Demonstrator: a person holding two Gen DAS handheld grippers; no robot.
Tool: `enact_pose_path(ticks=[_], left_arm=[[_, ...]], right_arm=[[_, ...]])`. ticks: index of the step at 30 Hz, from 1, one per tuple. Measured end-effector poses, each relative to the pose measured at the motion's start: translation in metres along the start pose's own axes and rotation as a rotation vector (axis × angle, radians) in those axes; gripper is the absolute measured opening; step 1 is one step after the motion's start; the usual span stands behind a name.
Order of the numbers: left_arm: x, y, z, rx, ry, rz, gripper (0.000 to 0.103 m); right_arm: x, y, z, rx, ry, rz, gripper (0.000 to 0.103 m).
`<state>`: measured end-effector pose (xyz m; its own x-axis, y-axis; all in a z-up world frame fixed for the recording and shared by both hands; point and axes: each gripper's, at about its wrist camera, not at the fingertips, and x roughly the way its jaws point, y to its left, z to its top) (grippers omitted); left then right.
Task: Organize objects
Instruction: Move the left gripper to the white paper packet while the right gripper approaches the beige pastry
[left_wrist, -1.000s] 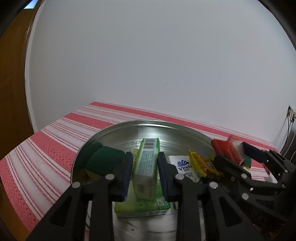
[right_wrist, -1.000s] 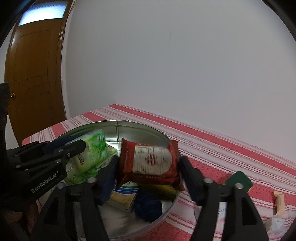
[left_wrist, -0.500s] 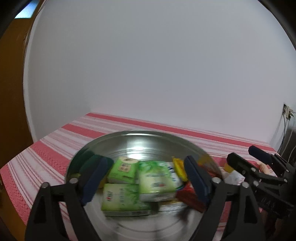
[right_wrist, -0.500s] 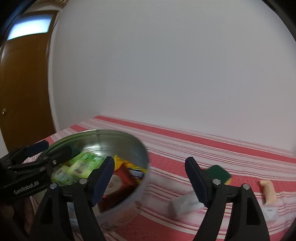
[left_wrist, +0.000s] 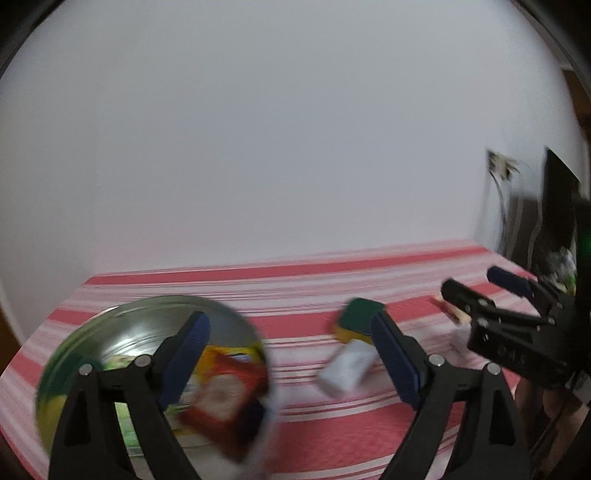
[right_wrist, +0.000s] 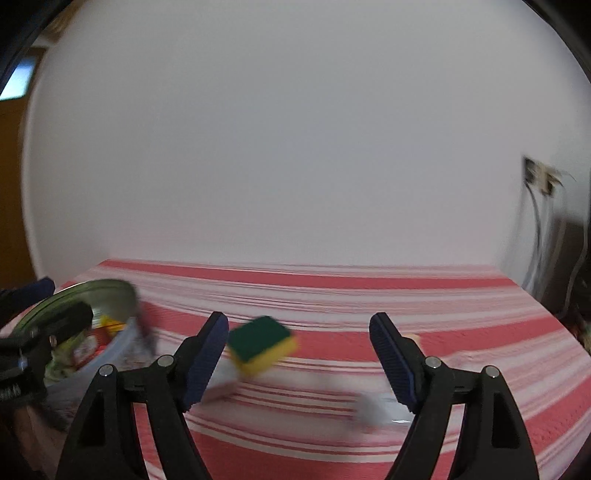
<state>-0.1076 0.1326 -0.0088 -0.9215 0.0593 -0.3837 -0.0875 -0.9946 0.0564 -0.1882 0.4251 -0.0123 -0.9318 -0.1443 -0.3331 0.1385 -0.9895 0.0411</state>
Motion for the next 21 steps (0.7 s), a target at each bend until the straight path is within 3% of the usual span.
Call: enact_pose_path(ticks=[3, 5, 9, 14, 21], left_arm=[[0.020, -0.024, -0.003, 0.067, 0.065, -0.046, 0.085], [0.033, -0.035, -0.006, 0.110, 0.110, -0.061, 0.075], [0.051, -0.052, -0.009, 0.134, 0.178, -0.113, 0.070], [0.072, -0.062, -0.013, 0.173, 0.264, -0.146, 0.069], [0.093, -0.051, -0.017, 0.166, 0.338, -0.217, 0.054]], right_arm=[[0.003, -0.018, -0.003, 0.018, 0.017, -0.036, 0.081], [0.000, -0.035, -0.005, 0.048, 0.026, -0.049, 0.081], [-0.004, -0.060, -0.007, 0.117, 0.014, -0.053, 0.081], [-0.008, -0.064, -0.004, 0.130, 0.018, -0.054, 0.082], [-0.010, -0.061, -0.003, 0.112, 0.002, -0.065, 0.083]])
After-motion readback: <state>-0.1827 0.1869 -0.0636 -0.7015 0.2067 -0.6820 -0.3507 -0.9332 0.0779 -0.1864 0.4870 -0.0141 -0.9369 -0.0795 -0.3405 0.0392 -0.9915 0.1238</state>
